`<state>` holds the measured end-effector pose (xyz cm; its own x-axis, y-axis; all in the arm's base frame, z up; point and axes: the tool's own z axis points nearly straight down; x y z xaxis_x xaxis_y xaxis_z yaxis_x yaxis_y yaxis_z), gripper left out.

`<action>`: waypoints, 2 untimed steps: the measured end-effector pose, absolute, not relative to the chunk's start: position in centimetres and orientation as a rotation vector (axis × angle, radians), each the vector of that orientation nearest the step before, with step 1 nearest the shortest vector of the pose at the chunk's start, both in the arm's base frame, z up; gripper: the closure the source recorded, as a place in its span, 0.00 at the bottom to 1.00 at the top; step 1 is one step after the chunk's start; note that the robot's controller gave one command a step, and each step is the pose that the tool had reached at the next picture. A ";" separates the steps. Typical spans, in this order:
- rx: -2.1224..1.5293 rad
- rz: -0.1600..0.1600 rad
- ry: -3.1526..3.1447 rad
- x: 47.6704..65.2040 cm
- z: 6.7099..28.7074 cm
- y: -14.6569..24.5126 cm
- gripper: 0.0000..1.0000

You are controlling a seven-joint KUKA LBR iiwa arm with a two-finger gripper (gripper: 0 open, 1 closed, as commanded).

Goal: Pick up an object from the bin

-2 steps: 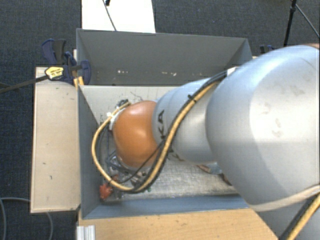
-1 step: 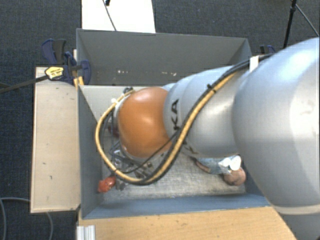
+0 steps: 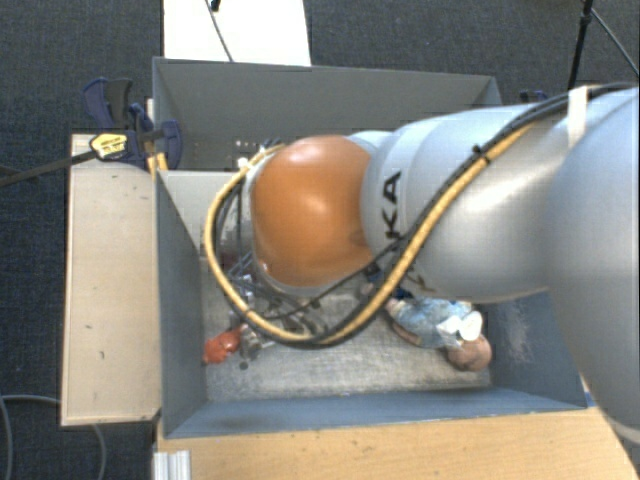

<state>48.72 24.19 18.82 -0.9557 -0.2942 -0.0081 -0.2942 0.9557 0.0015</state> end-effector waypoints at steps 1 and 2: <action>-0.451 -0.003 3.115 48.6 18.6 23.7 1.00; -0.442 0.004 3.103 49.3 23.1 24.3 1.00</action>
Offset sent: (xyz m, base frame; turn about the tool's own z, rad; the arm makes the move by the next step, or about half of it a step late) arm 0.0123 -0.0072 0.1651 -0.2091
